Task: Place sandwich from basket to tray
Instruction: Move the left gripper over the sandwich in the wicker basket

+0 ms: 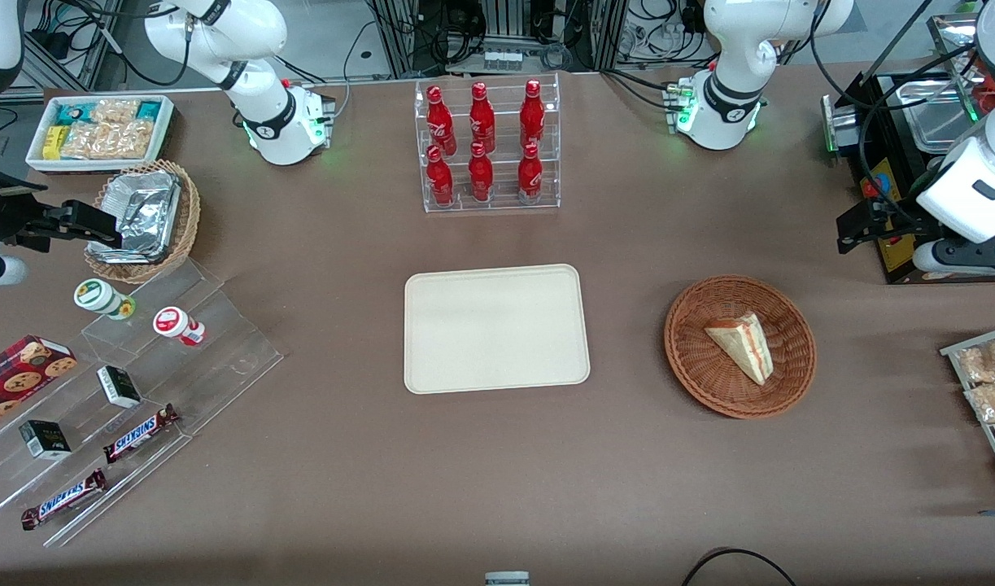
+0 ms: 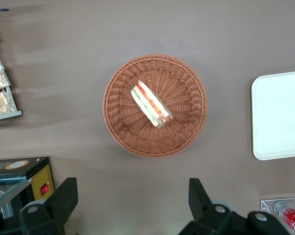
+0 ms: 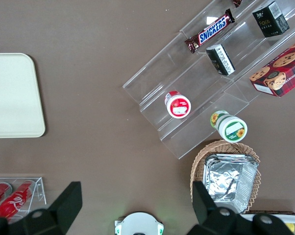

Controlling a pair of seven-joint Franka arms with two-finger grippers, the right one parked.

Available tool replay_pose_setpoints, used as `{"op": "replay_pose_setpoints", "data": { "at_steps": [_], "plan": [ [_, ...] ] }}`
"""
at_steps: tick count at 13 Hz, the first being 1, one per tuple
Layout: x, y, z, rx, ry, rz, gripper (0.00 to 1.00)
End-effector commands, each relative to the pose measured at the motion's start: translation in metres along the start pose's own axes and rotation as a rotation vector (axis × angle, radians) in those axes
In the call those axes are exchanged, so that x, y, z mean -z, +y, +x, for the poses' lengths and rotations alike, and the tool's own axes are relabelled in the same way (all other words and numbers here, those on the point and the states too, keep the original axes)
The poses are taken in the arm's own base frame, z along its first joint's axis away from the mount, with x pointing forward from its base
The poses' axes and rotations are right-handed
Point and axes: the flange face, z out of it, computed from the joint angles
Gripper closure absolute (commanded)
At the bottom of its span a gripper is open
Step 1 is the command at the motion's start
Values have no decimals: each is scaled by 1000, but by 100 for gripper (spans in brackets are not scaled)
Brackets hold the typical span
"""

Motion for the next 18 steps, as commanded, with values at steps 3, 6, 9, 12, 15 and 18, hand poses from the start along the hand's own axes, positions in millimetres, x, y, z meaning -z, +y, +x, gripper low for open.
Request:
{"op": "replay_pose_setpoints", "data": {
  "at_steps": [3,6,9,12,15,18],
  "plan": [
    [5,-2,-6,1,-12,-4,0],
    [-25,-1,1,2,-32,1,0],
    [-79,2,7,85,-18,1,0],
    [-134,9,7,231,19,-4,0],
    [-190,27,1,392,67,-19,0],
    [-239,27,-14,432,79,-25,0]
  ]
}}
